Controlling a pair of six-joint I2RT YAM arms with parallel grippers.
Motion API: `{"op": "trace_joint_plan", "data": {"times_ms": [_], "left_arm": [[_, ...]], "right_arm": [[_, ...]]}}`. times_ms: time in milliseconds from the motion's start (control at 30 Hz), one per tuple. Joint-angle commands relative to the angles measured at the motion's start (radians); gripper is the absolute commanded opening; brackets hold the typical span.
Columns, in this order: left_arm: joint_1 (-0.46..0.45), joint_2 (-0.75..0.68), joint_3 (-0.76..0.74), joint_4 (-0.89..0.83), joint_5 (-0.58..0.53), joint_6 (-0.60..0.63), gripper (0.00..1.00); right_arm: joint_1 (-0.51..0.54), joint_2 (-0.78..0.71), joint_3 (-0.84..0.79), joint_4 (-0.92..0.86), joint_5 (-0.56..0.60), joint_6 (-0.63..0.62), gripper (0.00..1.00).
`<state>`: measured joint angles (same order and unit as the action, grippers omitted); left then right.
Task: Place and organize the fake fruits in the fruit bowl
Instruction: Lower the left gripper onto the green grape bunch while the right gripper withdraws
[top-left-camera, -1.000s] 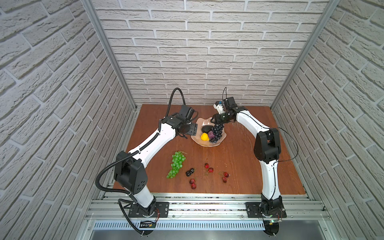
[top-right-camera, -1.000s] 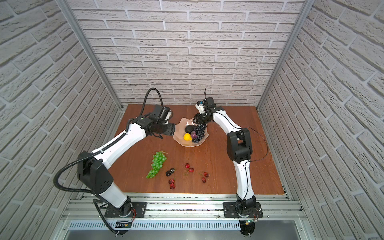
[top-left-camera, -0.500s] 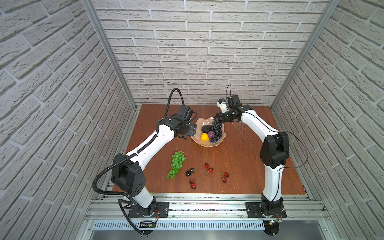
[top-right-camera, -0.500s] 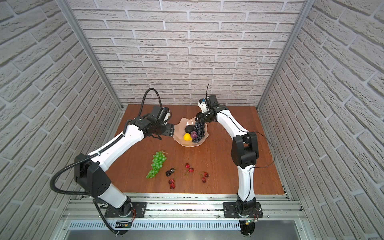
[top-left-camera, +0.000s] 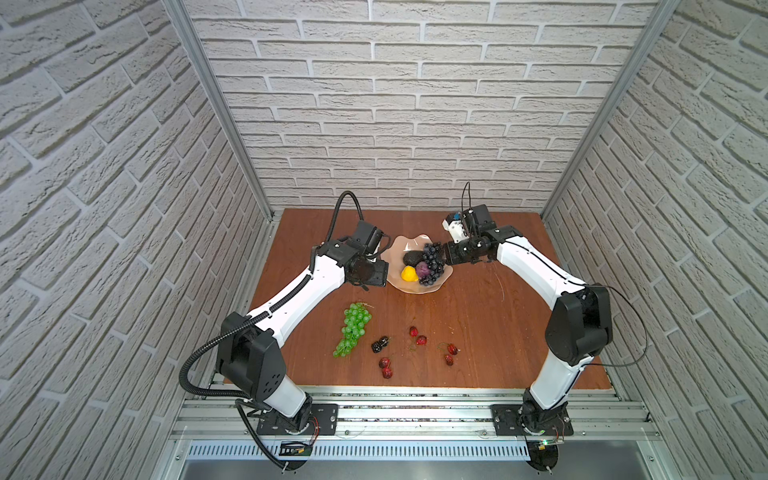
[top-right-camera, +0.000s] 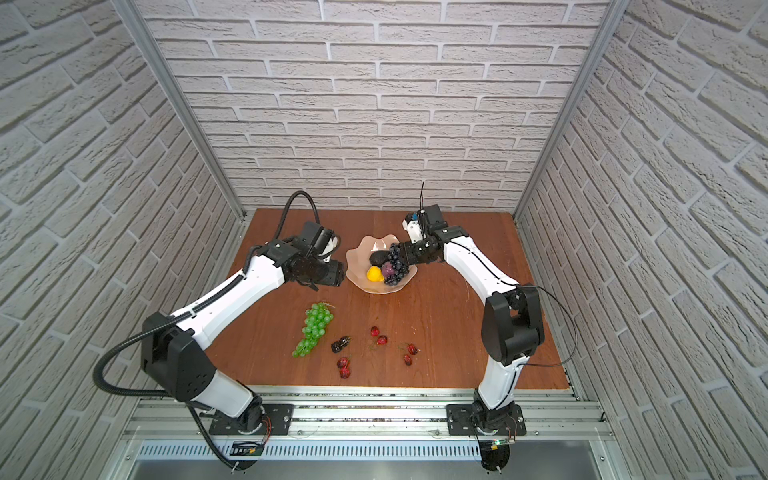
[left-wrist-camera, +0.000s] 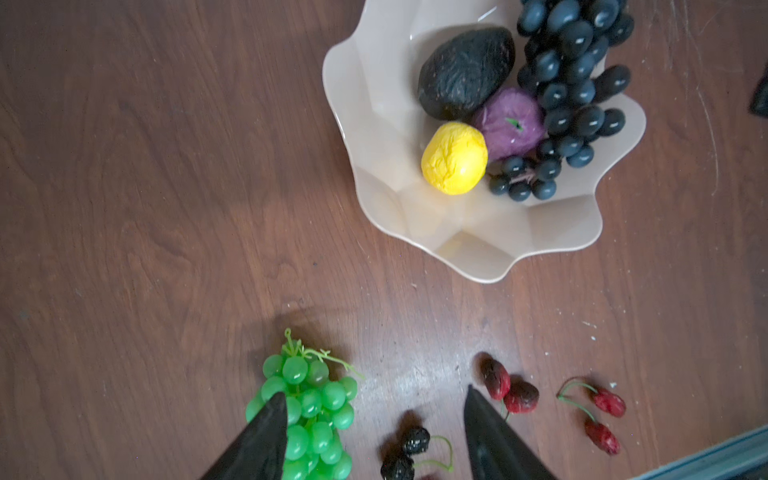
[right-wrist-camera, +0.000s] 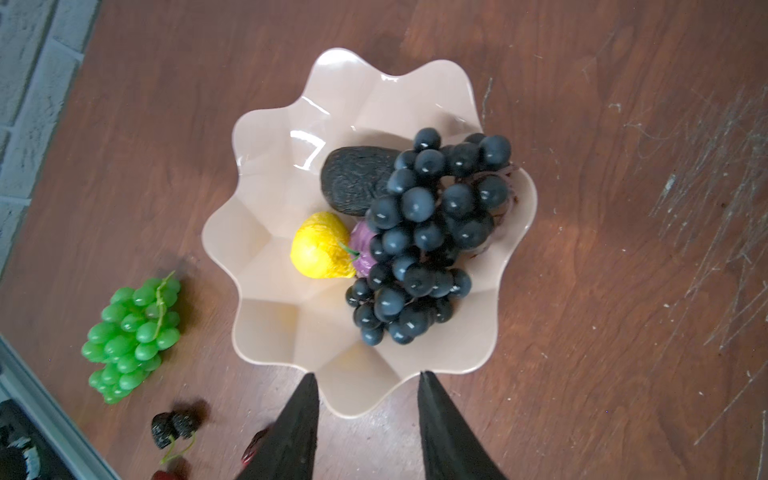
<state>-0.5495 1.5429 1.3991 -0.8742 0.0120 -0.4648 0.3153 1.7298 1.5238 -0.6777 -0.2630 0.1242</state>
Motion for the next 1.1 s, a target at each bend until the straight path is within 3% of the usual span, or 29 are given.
{"op": "trace_joint_plan", "data": {"times_ms": [0, 267, 700, 1067], "left_arm": [[0.007, -0.015, -0.027, -0.095, 0.078, 0.04, 0.66], [-0.03, 0.106, -0.012, -0.154, -0.057, 0.146, 0.62], [-0.024, 0.321, 0.032, -0.152, -0.101, 0.205, 0.54], [-0.012, 0.359, 0.002, -0.112, -0.131, 0.203, 0.47]], "right_arm": [[0.042, -0.109, -0.049, 0.044, 0.007, 0.017, 0.42], [0.057, -0.207, -0.21, 0.125, 0.002, 0.067, 0.43], [0.056, -0.171, -0.207, 0.122, -0.007, 0.04, 0.43], [0.056, -0.15, -0.223, 0.127, -0.005, 0.036, 0.43]]}}
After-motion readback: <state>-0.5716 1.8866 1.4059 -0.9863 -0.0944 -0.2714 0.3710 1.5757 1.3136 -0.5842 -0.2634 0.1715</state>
